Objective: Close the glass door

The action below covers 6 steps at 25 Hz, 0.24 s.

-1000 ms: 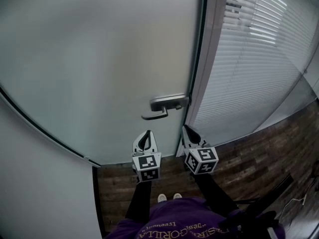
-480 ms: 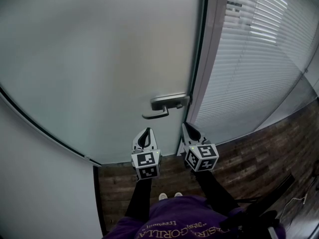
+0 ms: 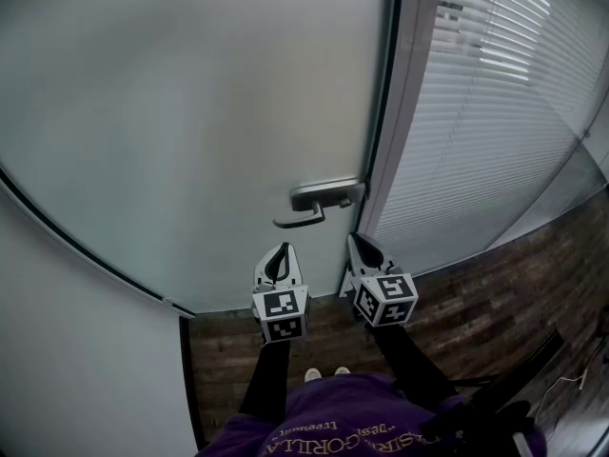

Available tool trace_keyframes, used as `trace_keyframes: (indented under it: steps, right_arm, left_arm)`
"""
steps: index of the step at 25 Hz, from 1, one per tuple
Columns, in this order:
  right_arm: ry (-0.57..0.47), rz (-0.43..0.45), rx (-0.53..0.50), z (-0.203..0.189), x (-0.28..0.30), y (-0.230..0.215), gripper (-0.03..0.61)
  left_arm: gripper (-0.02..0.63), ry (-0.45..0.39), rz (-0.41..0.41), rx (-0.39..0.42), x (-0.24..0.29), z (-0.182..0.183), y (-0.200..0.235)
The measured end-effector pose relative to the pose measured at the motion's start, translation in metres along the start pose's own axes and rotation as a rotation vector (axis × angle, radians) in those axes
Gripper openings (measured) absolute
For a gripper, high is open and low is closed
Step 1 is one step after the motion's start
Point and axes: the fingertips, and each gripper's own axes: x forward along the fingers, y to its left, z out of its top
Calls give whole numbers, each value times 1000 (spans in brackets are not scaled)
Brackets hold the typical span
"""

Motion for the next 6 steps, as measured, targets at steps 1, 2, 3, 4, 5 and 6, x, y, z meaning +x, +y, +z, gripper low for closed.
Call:
trace_keyframes:
  steps: [1, 2, 3, 4, 5, 6]
  right_arm:
    - [-1, 1, 1, 0, 1, -1, -3]
    - [-3, 1, 2, 1, 1, -1, -3]
    - [-5, 1, 4, 1, 2, -2, -3]
    - [-8, 0, 6, 2, 2, -2, -3]
    - [-10, -1, 8, 2, 2, -2, -3]
    - [-13, -2, 10, 2, 2, -3, -3]
  left_arm:
    - [1, 2, 3, -1, 1, 0, 1]
    - [0, 6, -1, -13, 1, 0, 1]
    - [2, 9, -6, -27, 1, -1, 1]
    - [1, 13, -9, -40, 2, -1, 0]
    - [2, 16, -12, -53, 2, -1, 0]
    - [2, 19, -14, -66, 2, -2, -1]
